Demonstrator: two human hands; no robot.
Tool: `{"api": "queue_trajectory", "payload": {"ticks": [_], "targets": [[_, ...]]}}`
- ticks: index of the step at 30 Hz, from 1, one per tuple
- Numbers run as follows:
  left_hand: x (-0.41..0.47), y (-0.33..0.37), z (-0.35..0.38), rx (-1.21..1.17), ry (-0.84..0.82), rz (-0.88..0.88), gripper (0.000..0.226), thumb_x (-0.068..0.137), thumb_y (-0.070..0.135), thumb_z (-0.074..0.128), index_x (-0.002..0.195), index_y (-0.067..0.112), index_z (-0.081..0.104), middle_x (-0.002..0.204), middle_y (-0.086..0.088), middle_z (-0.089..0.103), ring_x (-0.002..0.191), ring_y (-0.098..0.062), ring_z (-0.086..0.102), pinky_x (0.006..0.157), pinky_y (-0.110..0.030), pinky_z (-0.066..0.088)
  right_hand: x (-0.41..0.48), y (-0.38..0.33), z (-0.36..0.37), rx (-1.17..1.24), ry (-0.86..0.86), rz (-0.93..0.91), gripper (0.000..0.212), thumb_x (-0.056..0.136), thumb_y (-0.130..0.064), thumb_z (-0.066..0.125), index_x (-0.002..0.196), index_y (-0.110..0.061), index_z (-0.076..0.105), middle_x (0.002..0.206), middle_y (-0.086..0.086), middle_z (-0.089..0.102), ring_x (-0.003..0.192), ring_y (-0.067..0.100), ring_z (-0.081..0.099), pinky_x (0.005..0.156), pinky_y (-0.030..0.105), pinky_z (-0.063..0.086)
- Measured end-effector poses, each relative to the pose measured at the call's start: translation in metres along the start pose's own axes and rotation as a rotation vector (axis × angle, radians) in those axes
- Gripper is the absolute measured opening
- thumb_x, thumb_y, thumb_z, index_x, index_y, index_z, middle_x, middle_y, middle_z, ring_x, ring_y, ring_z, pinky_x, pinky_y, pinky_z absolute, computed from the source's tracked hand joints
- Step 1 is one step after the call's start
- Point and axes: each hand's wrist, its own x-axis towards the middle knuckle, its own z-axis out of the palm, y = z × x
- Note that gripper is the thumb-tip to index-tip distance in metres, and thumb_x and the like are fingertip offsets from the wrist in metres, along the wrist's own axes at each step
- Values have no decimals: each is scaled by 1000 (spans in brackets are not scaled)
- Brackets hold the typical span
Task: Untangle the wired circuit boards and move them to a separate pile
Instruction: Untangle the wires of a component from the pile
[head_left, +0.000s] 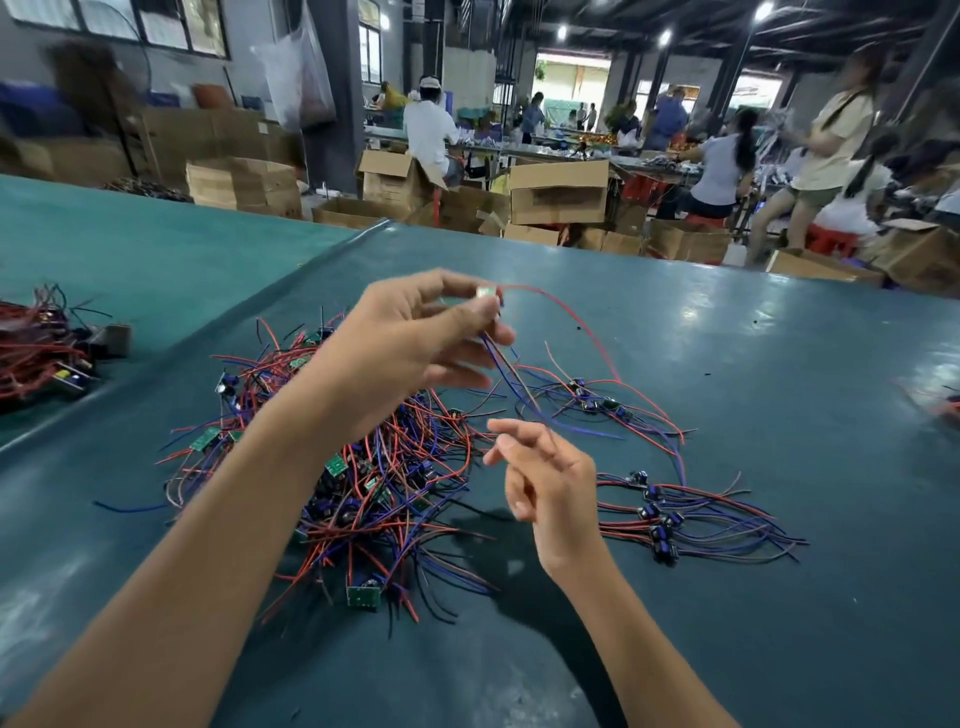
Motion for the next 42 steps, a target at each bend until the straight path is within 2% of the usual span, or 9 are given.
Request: {"api": "queue_trajectory", "payload": {"ticks": [5, 9, 13, 16, 25, 28, 33, 38, 42], "targets": [[-7, -37, 4, -144, -87, -255, 29, 96, 24, 59, 117, 7, 66, 103, -16, 76, 74, -15, 72, 68, -33, 61, 4, -13, -11, 255, -65, 67, 28, 87, -18, 63, 109, -9, 76, 69, 5, 54, 42, 9, 29, 40, 21, 14], [-12, -59, 7, -263, -80, -357, 24, 99, 21, 56, 112, 6, 70, 102, -17, 75, 69, -13, 69, 62, -31, 60, 4, -17, -14, 140, -155, 60, 34, 89, -25, 64, 121, -19, 73, 69, 4, 56, 41, 7, 20, 40, 21, 12], [-16, -71, 8, -284, -56, -404, 32, 102, 21, 53, 119, -2, 67, 99, -16, 75, 60, -8, 60, 46, -18, 47, 7, -18, -14, 143, -89, 75, 34, 84, -29, 71, 118, -23, 74, 70, 15, 34, 43, 11, 16, 38, 16, 16], [-19, -79, 12, -285, -103, -416, 28, 105, 20, 49, 114, -3, 62, 98, -17, 74, 54, -4, 46, 37, -13, 31, 10, -16, -18, 75, -81, 63, 37, 80, -29, 78, 115, -20, 75, 66, 9, 51, 39, 8, 21, 38, 14, 20], [-29, -102, 26, -294, -145, -399, 13, 95, 20, 63, 95, 16, 76, 103, -18, 74, 56, -5, 50, 44, -14, 30, 15, -12, -19, 76, 101, 54, 21, 81, -32, 74, 93, -15, 79, 54, 0, 39, 49, 16, 17, 52, 27, 14], [-25, -105, 29, -198, -66, -330, 22, 100, 12, 59, 92, 17, 79, 96, -10, 76, 53, -3, 47, 43, -13, 27, 15, -10, -19, 66, 145, 70, 23, 83, -34, 74, 98, -16, 78, 47, -1, 31, 42, 12, 15, 51, 19, 18], [21, -100, 25, 394, 159, -129, 18, 101, 18, 60, 94, 13, 76, 79, 4, 77, 46, -7, 48, 48, -21, 43, 17, 0, -19, -93, 211, -16, 13, 96, -12, 65, 98, -18, 77, 58, -9, 57, 41, 7, 34, 40, 17, 30], [82, -88, 33, 926, 100, -11, 29, 94, 30, 64, 71, 17, 75, 64, 3, 73, 53, -2, 57, 56, -21, 43, 8, 15, -8, -767, 223, -235, 43, 92, -13, 65, 133, -26, 62, 49, -12, 42, 47, 9, 37, 54, 22, 34], [114, -98, 59, 1056, -62, -59, 29, 93, 29, 67, 80, 6, 76, 78, -18, 72, 78, -30, 66, 67, -32, 48, -4, 10, -6, -984, 40, -543, 26, 87, -6, 64, 109, -15, 74, 67, -7, 68, 58, 14, 59, 59, 28, 47]]}}
